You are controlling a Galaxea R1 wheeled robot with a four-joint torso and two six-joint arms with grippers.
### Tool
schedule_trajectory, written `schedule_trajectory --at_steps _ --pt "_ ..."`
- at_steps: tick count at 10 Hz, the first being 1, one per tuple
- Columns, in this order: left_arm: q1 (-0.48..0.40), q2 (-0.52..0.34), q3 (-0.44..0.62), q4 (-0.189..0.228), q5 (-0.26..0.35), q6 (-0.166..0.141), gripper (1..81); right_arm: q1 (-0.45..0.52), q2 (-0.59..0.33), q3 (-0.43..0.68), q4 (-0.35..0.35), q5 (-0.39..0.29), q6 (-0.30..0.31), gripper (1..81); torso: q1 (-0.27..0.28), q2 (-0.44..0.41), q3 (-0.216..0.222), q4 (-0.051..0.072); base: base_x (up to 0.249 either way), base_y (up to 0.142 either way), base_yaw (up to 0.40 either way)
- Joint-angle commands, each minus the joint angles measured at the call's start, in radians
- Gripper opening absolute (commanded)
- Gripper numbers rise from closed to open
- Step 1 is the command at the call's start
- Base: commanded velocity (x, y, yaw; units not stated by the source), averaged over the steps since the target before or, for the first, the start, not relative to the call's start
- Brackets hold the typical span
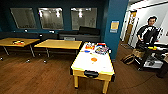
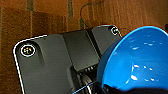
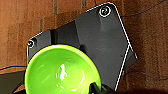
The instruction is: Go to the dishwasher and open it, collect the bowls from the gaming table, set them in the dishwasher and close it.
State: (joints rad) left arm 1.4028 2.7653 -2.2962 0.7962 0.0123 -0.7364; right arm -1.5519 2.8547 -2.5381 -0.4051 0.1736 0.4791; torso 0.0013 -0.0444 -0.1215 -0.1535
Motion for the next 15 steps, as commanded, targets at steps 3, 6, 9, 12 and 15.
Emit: schedule_trajectory --at_steps 3,6,9,12,15 --pt "-0.017 0.057 -0.144 -0.008 -0.015 -0.005 1.0 0.034 0.013 -0.046 -0.011 -0.043 -0.002 1.0 0.000 0.000 0.000 0.000 -0.027 0.000 0.000" --pt "-0.017 0.060 -0.144 -0.006 -0.015 -0.005 1.0 0.031 0.013 -0.053 -0.011 -0.043 -0.002 1.0 0.000 0.000 0.000 0.000 0.000 0.000 0.000" --pt "-0.017 0.064 -0.143 -0.006 -0.015 -0.003 1.0 0.031 0.010 -0.056 -0.014 -0.043 -0.004 1.0 0.000 0.000 0.000 0.000 0.000 0.000 0.000" --pt "-0.012 0.039 -0.123 -0.005 -0.052 -0.006 1.0 0.011 -0.070 0.009 -0.041 -0.056 -0.007 1.0 0.000 0.000 0.000 0.000 0.000 0.000 0.000" --pt "-0.004 -0.025 -0.055 -0.006 -0.080 -0.006 1.0 0.005 -0.252 0.266 -0.047 -0.043 0.006 1.0 0.000 0.000 0.000 0.000 0.000 0.000 0.000"
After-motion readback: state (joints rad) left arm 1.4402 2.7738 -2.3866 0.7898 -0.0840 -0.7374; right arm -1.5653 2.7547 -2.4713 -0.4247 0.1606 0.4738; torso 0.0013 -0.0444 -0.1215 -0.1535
